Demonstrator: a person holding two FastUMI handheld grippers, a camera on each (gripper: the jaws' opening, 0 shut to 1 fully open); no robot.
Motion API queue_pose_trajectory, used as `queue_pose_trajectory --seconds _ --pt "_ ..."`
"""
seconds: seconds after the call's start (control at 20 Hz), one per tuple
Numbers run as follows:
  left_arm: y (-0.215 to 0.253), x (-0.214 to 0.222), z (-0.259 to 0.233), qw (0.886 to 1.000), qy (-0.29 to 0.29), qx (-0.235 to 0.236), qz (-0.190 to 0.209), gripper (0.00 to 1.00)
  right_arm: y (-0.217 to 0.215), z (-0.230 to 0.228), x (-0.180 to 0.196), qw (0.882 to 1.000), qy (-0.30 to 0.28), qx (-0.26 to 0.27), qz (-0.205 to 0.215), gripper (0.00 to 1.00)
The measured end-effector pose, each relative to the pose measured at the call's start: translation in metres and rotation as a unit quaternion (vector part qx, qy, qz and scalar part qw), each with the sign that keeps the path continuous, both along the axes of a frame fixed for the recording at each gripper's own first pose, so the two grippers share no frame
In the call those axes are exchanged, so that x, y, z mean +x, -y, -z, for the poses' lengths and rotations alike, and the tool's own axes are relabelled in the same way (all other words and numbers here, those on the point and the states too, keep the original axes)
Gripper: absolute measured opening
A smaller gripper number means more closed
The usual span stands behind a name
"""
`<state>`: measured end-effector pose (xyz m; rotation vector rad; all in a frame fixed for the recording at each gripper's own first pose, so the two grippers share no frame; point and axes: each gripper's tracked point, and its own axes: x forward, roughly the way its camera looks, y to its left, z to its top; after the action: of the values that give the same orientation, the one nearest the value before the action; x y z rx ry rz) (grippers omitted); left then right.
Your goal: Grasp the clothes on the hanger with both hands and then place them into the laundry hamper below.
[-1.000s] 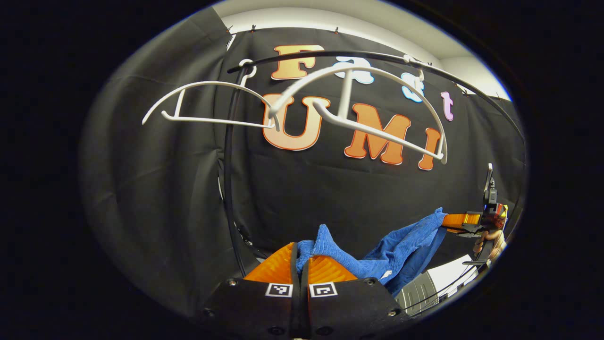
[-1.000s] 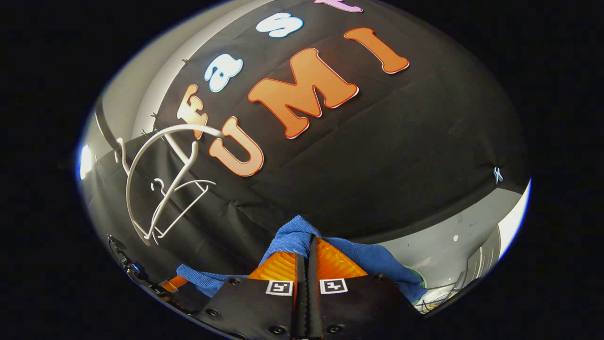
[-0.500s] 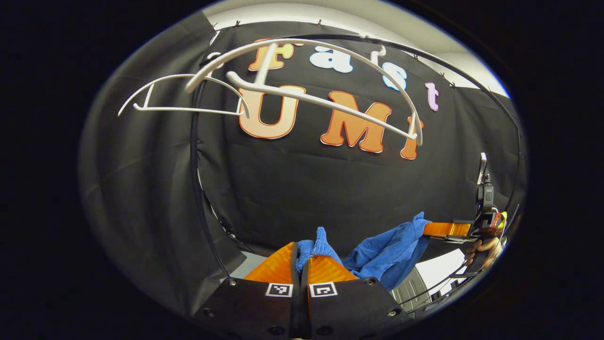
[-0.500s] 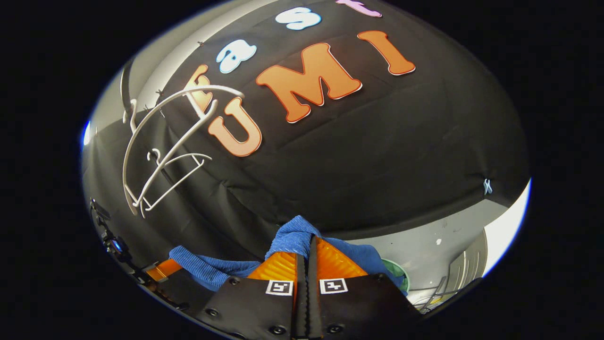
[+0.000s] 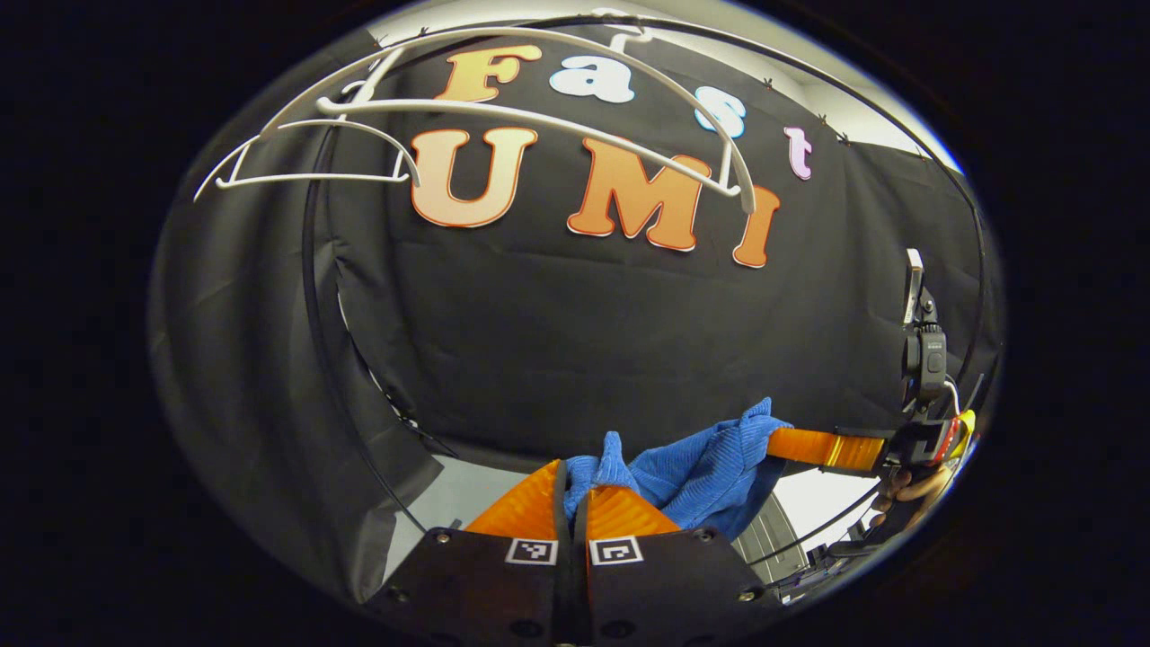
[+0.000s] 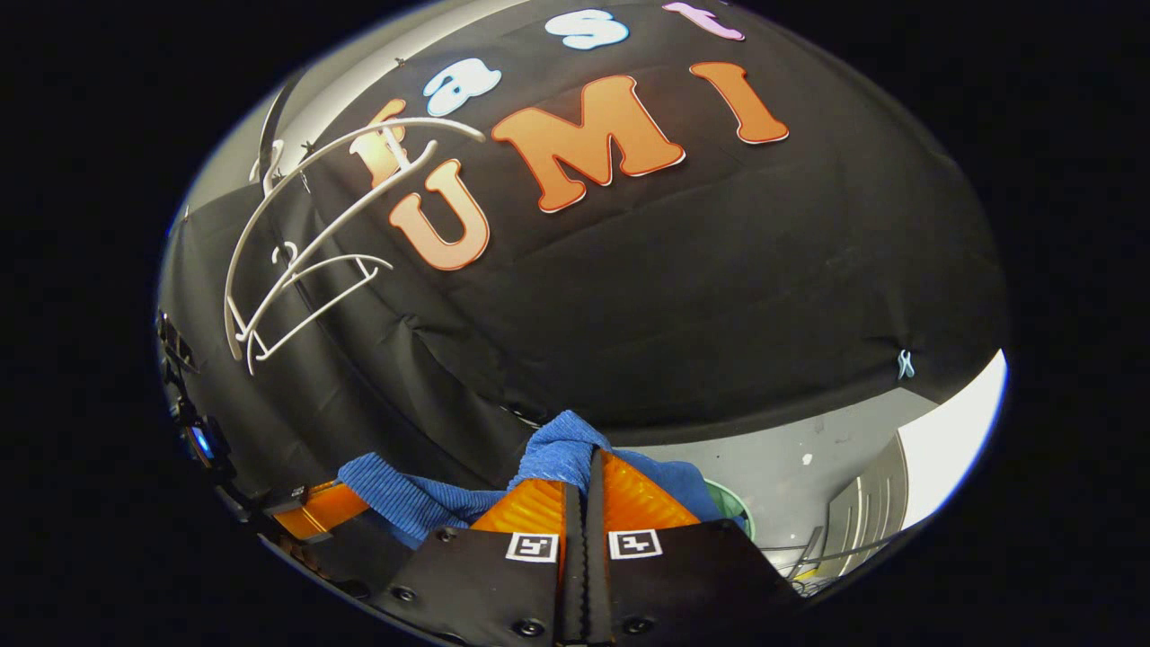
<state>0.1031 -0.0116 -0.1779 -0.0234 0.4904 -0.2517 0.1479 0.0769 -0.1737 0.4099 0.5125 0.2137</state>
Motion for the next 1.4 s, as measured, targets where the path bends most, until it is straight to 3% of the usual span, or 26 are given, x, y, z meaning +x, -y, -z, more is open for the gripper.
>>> queue_pose_trajectory --seconds 0.8,1.4 --pt "0.038 0.033 0.107 0.993 -0.101 0.049 0.035 0.00 0.022 0.096 0.008 0.991 -0.079 -0.094 0.048 0.07" --pt "0.016 0.044 0.203 0.973 -0.213 0.081 0.033 0.00 0.016 0.194 0.013 0.970 -0.190 -0.145 0.040 0.08"
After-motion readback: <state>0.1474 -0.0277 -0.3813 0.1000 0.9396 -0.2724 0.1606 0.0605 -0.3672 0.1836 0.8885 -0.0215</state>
